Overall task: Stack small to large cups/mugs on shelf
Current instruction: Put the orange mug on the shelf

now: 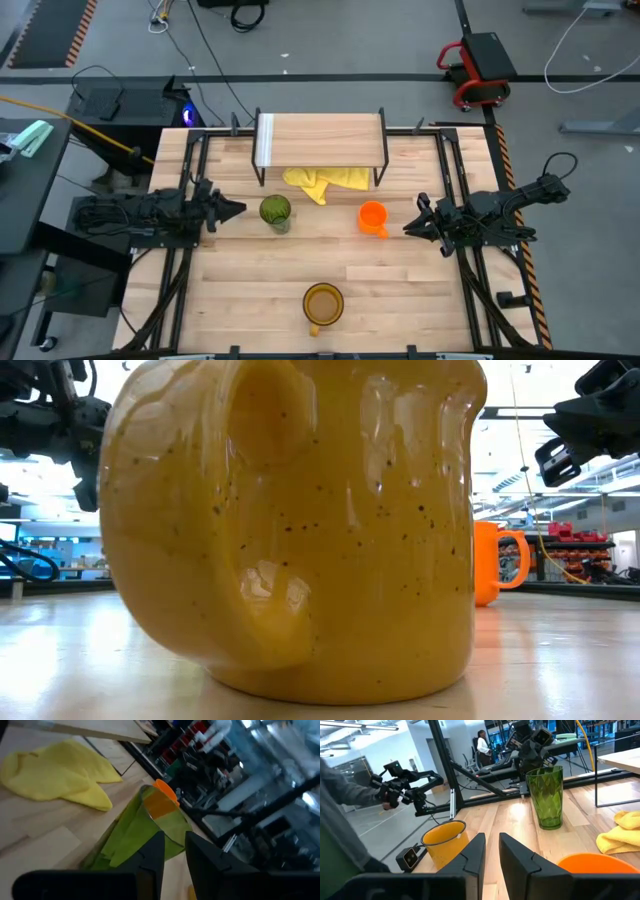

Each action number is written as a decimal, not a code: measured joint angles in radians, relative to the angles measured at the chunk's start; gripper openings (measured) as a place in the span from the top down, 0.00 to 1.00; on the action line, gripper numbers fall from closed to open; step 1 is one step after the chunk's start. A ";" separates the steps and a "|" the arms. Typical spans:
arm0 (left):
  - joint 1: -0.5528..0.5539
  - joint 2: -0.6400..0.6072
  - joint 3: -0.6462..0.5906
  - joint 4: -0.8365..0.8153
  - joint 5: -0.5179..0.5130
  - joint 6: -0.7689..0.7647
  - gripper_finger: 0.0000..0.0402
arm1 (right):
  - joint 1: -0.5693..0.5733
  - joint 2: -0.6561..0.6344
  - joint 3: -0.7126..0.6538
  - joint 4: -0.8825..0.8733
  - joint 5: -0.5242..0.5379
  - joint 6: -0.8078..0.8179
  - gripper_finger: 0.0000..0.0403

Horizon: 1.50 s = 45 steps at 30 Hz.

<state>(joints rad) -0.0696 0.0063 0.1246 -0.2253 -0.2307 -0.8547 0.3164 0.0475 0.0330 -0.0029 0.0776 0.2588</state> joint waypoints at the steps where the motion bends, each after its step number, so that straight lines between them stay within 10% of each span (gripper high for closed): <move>1: 0.000 0.000 0.000 0.004 -0.003 -0.035 0.80 | 0.000 0.000 0.000 0.000 0.000 0.000 0.85; 20: 0.000 0.000 0.000 0.174 -0.044 -0.198 0.81 | 0.000 0.000 0.000 0.459 0.023 0.578 0.85; 30: 0.000 0.000 0.000 0.174 -0.065 -0.180 0.79 | 0.000 0.000 0.038 0.682 0.113 0.544 0.85; 39: 0.000 0.000 0.000 0.173 -0.065 -0.170 0.80 | 0.000 0.179 0.429 0.645 0.014 0.189 0.85; 45: 0.000 0.000 0.000 0.171 -0.065 -0.170 0.79 | 0.000 0.427 0.832 0.231 -0.030 0.048 0.85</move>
<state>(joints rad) -0.0696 0.0063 0.1242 -0.0542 -0.2958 -1.0243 0.3164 0.4746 0.8655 0.2280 0.0477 0.3066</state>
